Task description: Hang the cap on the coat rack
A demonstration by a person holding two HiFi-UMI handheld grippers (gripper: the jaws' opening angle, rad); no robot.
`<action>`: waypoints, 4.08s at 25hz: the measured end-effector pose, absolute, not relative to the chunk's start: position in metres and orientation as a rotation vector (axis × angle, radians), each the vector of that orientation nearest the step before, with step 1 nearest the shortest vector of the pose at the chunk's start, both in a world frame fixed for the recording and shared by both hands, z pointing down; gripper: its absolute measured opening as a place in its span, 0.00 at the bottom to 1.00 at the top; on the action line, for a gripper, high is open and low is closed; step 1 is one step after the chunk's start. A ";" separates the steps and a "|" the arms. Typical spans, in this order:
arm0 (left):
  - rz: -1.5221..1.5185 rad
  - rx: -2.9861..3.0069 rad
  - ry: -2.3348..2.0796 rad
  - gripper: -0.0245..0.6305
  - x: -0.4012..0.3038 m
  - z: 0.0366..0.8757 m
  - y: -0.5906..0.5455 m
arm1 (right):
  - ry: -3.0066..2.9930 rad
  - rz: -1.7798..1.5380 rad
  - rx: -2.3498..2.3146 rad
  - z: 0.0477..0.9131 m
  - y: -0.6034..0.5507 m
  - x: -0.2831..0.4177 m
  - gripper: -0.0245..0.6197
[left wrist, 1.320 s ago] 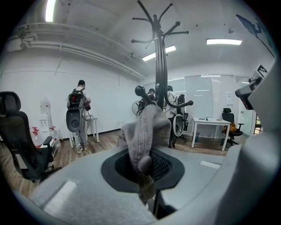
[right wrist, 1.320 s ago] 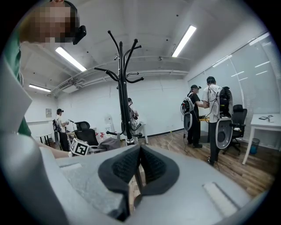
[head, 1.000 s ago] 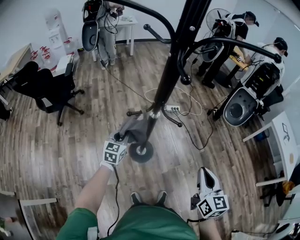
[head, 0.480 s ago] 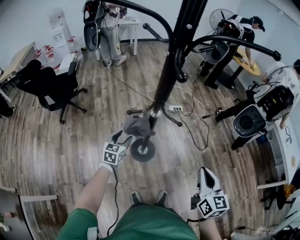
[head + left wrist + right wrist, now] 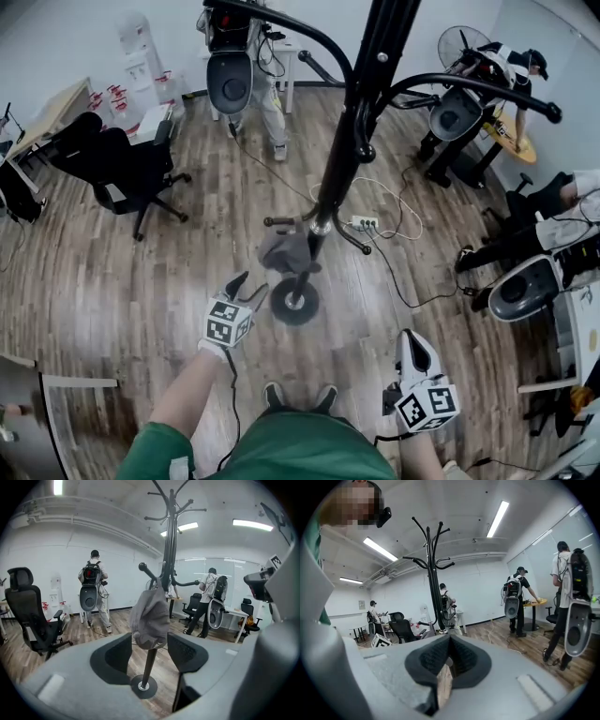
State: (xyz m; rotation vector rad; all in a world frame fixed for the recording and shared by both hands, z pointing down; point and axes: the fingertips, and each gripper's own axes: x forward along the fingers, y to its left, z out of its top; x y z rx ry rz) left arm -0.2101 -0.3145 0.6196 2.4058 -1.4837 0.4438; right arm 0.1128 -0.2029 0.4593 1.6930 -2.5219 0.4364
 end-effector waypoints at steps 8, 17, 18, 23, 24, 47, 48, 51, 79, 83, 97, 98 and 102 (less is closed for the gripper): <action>0.259 2.424 -1.510 0.39 -0.181 0.567 -0.273 | -2.622 0.425 1.601 0.452 -0.216 0.104 0.04; 0.040 2.531 -1.615 0.28 -0.146 0.468 -0.242 | -2.710 0.381 1.535 0.436 -0.235 0.110 0.04; 0.011 2.538 -1.632 0.24 -0.144 0.457 -0.239 | -2.719 0.370 1.534 0.433 -0.237 0.112 0.04; 0.004 2.456 -1.807 0.08 -0.148 0.423 -0.234 | -2.774 0.292 1.538 0.417 -0.252 0.121 0.04; 0.004 2.431 -1.829 0.07 -0.148 0.420 -0.233 | -2.780 0.278 1.539 0.414 -0.255 0.125 0.04; -0.015 2.303 -1.950 0.06 -0.144 0.421 -0.205 | -2.836 0.122 1.523 0.394 -0.267 0.152 0.04; -0.014 2.299 -1.947 0.06 -0.144 0.423 -0.204 | -2.828 0.094 1.523 0.393 -0.266 0.152 0.04; -0.012 2.292 -1.935 0.06 -0.145 0.424 -0.203 | -2.809 0.012 1.518 0.387 -0.263 0.149 0.04; 0.024 2.275 -1.926 0.06 -0.137 0.434 -0.200 | -2.866 -0.004 1.501 0.380 -0.251 0.152 0.04; 0.028 2.269 -1.925 0.06 -0.135 0.434 -0.200 | -2.865 -0.009 1.489 0.380 -0.250 0.152 0.04; 0.029 2.245 -1.936 0.06 -0.126 0.439 -0.203 | -2.878 -0.012 1.445 0.381 -0.256 0.158 0.04; 0.029 2.243 -1.937 0.06 -0.125 0.439 -0.202 | -2.880 -0.011 1.441 0.381 -0.257 0.159 0.04; 0.027 2.236 -1.951 0.06 -0.120 0.439 -0.204 | -2.890 -0.007 1.422 0.382 -0.261 0.164 0.04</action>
